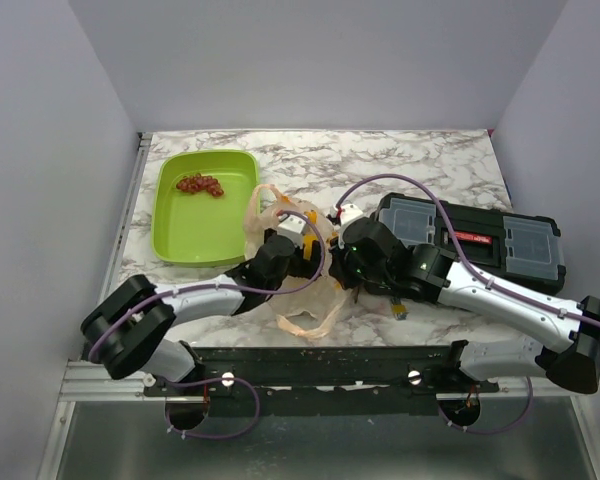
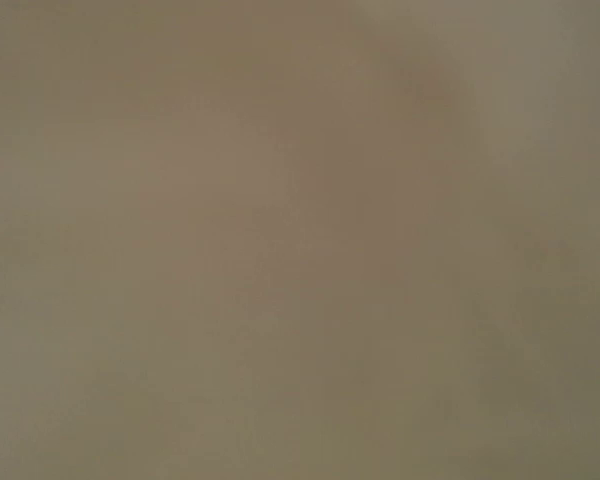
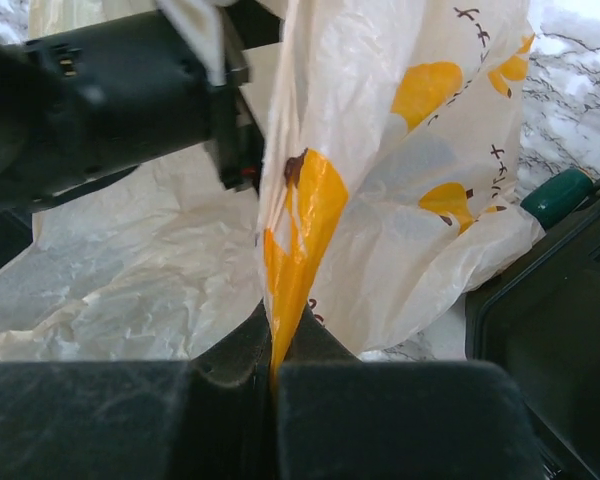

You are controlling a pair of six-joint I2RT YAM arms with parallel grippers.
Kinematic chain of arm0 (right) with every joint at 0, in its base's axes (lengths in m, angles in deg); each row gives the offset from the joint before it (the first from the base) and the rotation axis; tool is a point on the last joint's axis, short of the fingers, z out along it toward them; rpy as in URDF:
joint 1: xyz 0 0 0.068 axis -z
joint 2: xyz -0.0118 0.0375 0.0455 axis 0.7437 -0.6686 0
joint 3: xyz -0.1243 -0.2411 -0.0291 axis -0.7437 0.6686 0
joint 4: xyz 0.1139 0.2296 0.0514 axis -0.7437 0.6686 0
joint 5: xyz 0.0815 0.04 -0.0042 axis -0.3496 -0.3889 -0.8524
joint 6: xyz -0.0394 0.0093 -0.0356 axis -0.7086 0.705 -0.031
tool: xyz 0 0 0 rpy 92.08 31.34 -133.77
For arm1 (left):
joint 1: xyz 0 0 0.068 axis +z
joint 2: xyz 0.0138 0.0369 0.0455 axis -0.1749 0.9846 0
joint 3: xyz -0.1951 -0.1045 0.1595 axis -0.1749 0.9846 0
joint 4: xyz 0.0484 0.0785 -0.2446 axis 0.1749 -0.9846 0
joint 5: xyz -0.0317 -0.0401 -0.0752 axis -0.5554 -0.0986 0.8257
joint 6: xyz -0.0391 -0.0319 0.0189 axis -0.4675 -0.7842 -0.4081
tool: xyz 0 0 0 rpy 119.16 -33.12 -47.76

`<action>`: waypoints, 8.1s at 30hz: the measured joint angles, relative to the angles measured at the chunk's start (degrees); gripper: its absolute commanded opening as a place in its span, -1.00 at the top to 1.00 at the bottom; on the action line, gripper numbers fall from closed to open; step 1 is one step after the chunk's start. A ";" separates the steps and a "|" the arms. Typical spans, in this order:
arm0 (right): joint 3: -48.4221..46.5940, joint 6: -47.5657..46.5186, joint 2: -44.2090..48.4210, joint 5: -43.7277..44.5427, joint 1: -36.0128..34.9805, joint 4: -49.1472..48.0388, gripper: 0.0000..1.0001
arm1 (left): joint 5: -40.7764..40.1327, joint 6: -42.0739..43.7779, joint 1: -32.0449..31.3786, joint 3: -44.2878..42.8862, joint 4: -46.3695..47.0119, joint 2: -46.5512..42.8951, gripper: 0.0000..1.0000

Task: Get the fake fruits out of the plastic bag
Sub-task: Take out the fake fruit from the plastic bag, then place the fake fruit in the bin, then adjust the plastic bag at the center of the board, then take out the fake fruit from the plastic bag.

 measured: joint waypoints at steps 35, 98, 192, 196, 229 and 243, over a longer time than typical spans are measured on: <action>4.39 1.53 0.22 3.96 0.02 -2.62 0.99 | 15.96 -9.44 3.91 -3.08 -23.54 -15.23 0.44; 7.17 9.55 7.93 16.24 0.04 -13.51 0.99 | -12.59 -2.25 30.71 -21.68 -51.12 -29.00 1.00; -3.69 4.50 -1.64 15.67 1.55 -12.35 0.99 | 34.80 -11.91 5.27 -12.28 -32.39 -35.69 -0.41; -2.71 4.57 -0.66 14.51 1.55 -12.92 0.99 | 26.27 -9.99 1.22 -12.31 -34.60 -32.65 -0.36; 10.62 3.50 5.51 -16.61 1.62 -17.03 0.99 | 12.33 -12.61 -1.14 5.33 -27.23 -33.03 -0.28; 11.15 5.44 8.52 -13.51 1.66 -16.74 0.98 | 7.80 -11.13 -1.16 -0.48 -23.80 -14.93 -0.65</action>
